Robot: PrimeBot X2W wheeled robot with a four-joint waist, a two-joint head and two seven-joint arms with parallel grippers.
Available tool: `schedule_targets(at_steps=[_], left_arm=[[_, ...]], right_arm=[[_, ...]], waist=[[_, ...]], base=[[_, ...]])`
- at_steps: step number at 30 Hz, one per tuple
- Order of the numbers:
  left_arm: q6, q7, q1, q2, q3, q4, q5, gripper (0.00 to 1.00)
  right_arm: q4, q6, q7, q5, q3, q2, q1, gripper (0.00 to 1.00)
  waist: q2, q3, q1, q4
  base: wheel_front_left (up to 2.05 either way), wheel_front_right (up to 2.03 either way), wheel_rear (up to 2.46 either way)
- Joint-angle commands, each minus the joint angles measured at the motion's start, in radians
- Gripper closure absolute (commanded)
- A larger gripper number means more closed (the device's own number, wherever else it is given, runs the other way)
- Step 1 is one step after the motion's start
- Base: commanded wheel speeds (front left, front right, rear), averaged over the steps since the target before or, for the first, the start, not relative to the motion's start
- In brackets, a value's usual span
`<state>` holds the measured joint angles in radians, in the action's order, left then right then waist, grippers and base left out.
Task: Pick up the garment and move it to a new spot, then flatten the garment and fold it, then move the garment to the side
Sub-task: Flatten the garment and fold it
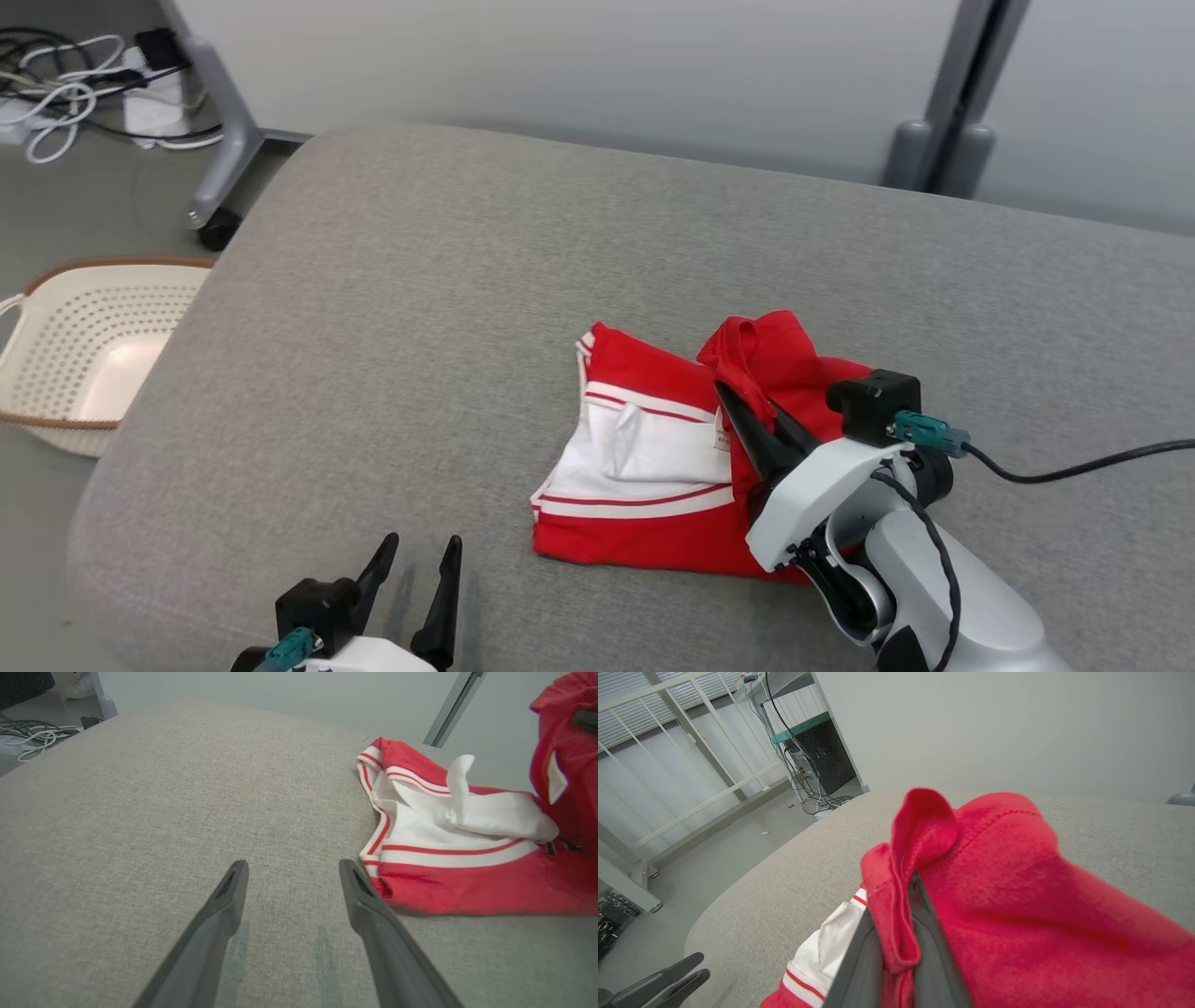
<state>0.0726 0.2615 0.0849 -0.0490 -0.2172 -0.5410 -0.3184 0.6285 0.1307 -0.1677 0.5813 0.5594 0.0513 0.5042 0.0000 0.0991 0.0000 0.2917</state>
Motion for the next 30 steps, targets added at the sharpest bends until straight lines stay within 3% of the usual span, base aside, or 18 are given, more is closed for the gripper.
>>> schedule_targets(at_steps=[1,4,5,6,11,16,23,30], left_arm=[[-0.003,0.004,0.003,-0.004,-0.007,-0.006,-0.005,0.00],[-0.003,0.004,0.001,-0.004,-0.018,-0.017,-0.002,0.00],[-0.004,0.005,0.001,-0.004,-0.019,-0.019,0.000,0.00],[-0.006,0.005,0.001,-0.004,-0.021,-0.023,0.001,0.00],[-0.015,0.005,0.021,-0.003,-0.010,-0.027,0.006,0.00],[-0.024,0.005,0.036,-0.004,0.010,-0.010,0.013,0.00],[-0.045,0.005,0.052,-0.004,0.070,0.054,0.050,0.00],[-0.058,0.004,0.033,-0.004,0.137,0.101,0.107,0.00]], right_arm=[[0.021,0.000,-0.013,0.010,0.008,0.003,0.017,1.00],[0.049,0.000,-0.028,0.071,0.067,0.002,0.043,1.00],[0.055,0.000,-0.035,0.094,0.086,0.003,0.050,0.86],[0.060,0.000,-0.045,0.116,0.107,0.003,0.060,0.00],[0.077,0.000,-0.090,0.196,0.150,0.007,0.100,0.00],[0.107,0.000,-0.099,0.151,0.068,0.005,0.125,0.00],[0.048,0.000,-0.098,-0.108,-0.274,0.004,0.011,0.00],[-0.049,0.000,-0.098,-0.315,-0.490,0.001,-0.145,0.00]], waist=[[0.0000,0.006,0.0000,0.076],[0.0000,0.006,0.0000,0.117],[0.0000,0.007,0.0000,0.124],[0.0000,0.006,0.0000,0.128],[0.0000,0.008,0.0000,0.104],[0.0000,0.012,0.0000,0.048],[0.0000,0.014,0.0000,-0.062],[0.0000,0.008,0.0000,-0.155]], base=[[0.00,0.00,0.00],[0.00,0.00,0.00],[0.00,0.00,0.00],[0.00,0.00,0.00],[0.00,0.00,0.00],[0.00,0.00,0.00],[0.00,0.00,0.00],[0.00,0.00,0.00]])
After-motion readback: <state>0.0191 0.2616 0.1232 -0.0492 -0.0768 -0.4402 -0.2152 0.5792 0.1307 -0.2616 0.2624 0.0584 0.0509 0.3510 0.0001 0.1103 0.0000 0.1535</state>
